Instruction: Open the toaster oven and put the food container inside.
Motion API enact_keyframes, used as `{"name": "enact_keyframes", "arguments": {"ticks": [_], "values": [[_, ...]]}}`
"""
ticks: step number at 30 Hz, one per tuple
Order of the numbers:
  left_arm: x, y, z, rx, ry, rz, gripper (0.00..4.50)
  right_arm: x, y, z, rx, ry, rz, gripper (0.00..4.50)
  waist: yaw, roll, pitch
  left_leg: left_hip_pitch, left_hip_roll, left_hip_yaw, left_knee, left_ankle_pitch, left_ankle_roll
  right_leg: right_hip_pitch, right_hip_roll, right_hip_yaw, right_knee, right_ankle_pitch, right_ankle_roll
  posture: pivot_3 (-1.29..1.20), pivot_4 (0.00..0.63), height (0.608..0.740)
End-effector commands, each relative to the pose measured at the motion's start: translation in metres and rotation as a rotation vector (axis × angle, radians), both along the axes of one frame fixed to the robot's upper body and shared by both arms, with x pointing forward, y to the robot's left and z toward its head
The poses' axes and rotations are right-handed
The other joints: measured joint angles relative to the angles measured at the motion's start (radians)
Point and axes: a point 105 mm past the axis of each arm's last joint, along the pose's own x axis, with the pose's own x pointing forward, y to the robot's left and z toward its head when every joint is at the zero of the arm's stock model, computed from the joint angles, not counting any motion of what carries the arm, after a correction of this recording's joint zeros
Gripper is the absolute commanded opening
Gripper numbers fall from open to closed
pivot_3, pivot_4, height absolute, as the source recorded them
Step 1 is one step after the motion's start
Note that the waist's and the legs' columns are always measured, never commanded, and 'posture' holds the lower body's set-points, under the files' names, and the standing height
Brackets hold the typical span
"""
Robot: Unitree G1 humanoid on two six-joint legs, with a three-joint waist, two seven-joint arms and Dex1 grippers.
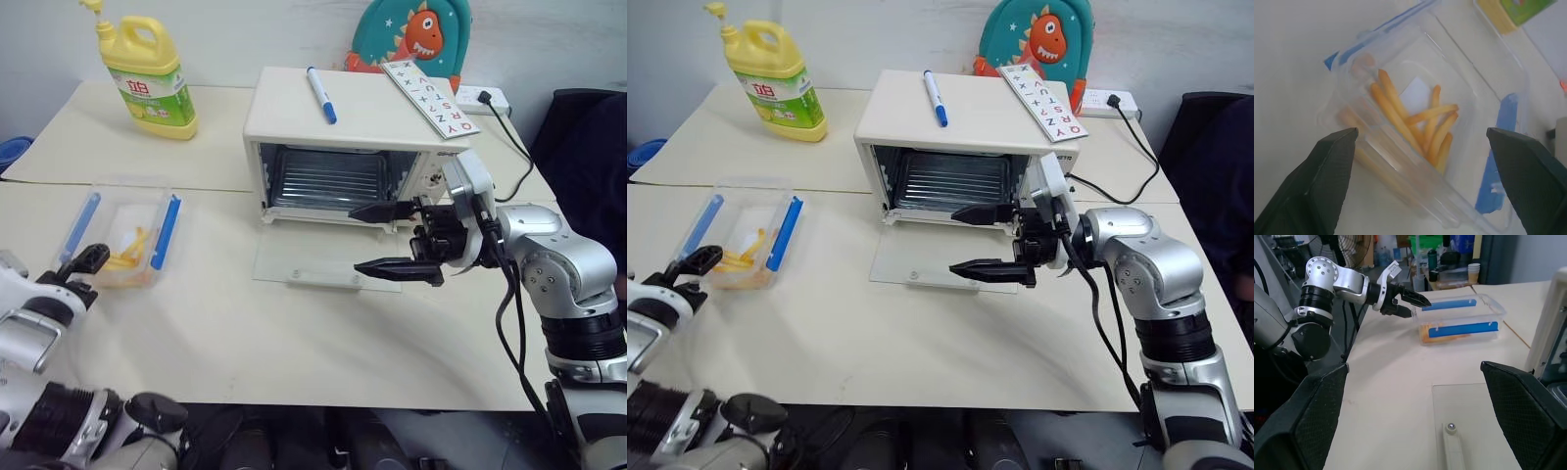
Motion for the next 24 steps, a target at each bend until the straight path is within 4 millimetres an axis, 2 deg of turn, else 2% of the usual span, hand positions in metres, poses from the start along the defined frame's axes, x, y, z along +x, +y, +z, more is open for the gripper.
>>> {"name": "enact_keyframes", "arguments": {"ticks": [1,4,10,15,16,20,24], "values": [[0.01,-0.003,-0.018,-0.055,0.119,0.044,4.29,-0.008,-0.001,0.01,0.039,-0.045,-0.021,4.5,0.0,0.0,0.0,0.0,0.0,0.0,0.0,0.0,0.0,0.0,0.0,0.0,0.0,0.0,0.0,0.0,0.15,0.74],[0.015,0.001,-0.017,-0.077,0.164,0.08,3.54,-0.008,-0.003,0.01,0.052,-0.047,-0.058,4.5,0.001,-0.001,0.0,-0.001,0.0,0.0,0.0,0.0,-0.001,-0.001,0.0,0.0,0.0,0.0,0.0,0.0,0.15,0.74],[0.013,0.025,-0.014,-0.074,0.247,0.148,1.62,-0.011,-0.007,0.01,0.056,-0.052,-0.094,4.5,-0.007,-0.001,0.0,0.0,0.0,0.0,-0.001,0.003,-0.007,-0.001,0.001,0.0,0.001,0.0,0.0,0.0,0.15,0.74],[0.015,0.036,-0.002,0.021,0.281,0.084,0.13,-0.011,-0.012,0.009,0.038,-0.059,-0.121,4.5,-0.013,-0.001,0.0,0.0,0.0,0.0,-0.001,0.004,-0.009,-0.001,0.001,0.0,0.001,0.0,0.0,0.0,0.15,0.74],[0.017,0.037,0.003,0.065,0.285,0.039,0.02,-0.011,-0.015,0.009,0.032,-0.058,-0.128,4.5,-0.015,-0.001,0.0,0.0,0.0,0.0,-0.001,0.004,-0.009,-0.001,0.001,0.0,0.001,0.0,0.0,0.0,0.15,0.74],[0.017,0.03,0.034,0.356,0.349,-0.21,0.02,-0.012,-0.029,0.005,0.008,-0.014,-0.165,4.5,-0.016,-0.004,0.002,-0.001,0.001,0.0,-0.001,0.004,-0.01,-0.003,0.0,0.0,0.001,-0.001,-0.001,0.0,0.15,0.74],[0.019,0.015,0.05,0.476,0.387,-0.38,0.02,-0.013,-0.043,0.001,-0.011,-0.024,-0.235,4.5,-0.008,-0.004,0.001,0.0,0.0,0.0,-0.002,0.003,-0.01,-0.002,-0.002,-0.001,-0.001,-0.001,-0.002,0.0,0.15,0.74]]}}
